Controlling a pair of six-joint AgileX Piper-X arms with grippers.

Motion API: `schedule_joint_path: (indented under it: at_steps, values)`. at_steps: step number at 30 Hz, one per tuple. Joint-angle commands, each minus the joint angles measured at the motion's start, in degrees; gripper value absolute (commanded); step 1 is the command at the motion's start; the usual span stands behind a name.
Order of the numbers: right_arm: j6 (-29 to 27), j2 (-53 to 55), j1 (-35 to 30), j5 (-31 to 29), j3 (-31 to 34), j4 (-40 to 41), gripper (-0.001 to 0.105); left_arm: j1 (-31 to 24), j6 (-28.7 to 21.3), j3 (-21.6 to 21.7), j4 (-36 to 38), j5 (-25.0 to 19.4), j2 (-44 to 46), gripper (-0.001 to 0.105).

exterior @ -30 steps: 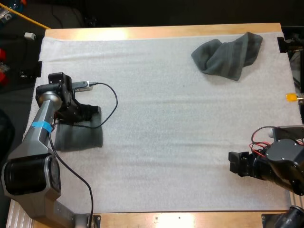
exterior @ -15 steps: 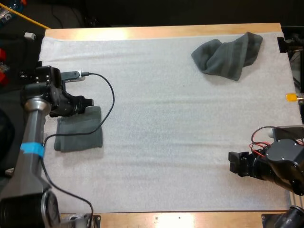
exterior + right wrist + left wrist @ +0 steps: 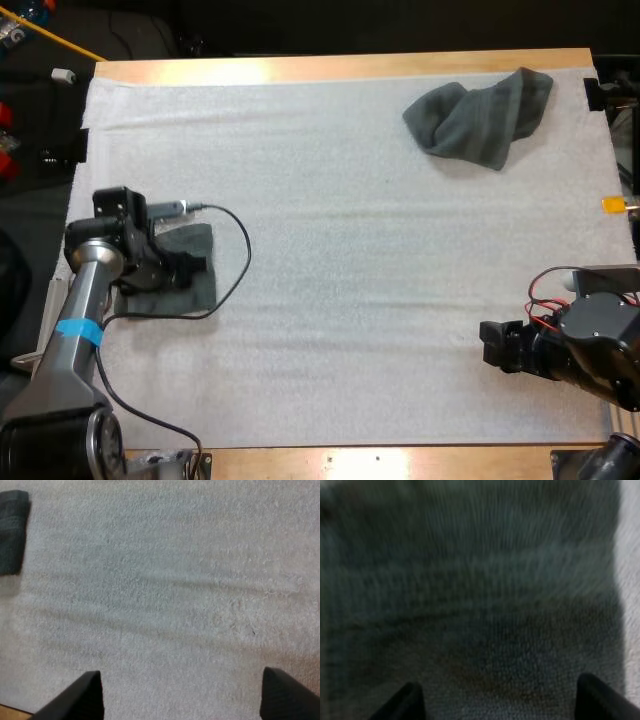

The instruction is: Pick towel from pile, fold and stack

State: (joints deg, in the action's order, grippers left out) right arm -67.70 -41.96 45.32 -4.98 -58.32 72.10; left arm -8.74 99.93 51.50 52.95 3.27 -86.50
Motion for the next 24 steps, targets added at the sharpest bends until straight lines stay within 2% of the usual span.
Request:
schedule_joint_path:
  at_steps: [1, 7, 12, 19, 24]
  values:
    - [0.2, 0.1, 0.0, 0.3, -0.3, 0.2, 0.063, 0.0, 0.5, -0.5, -0.9, 0.1, -0.2, 0.059]
    - [0.2, 0.1, 0.0, 0.3, -0.3, 0.2, 0.063, 0.0, 0.5, -1.0, -1.2, 0.7, -1.7, 0.059]
    - [0.2, 0.1, 0.0, 0.3, -0.3, 0.2, 0.063, 0.0, 0.5, 0.3, -1.2, 6.9, -0.5, 0.059]
    - [0.2, 0.1, 0.0, 0.3, -0.3, 0.2, 0.063, 0.0, 0.5, 5.1, -0.8, 7.4, 6.8, 0.059]
    - [-0.3, 0.1, 0.0, 0.3, -0.3, -0.8, 0.063, 0.4, 0.5, 7.5, -0.8, 9.6, 12.6, 0.059]
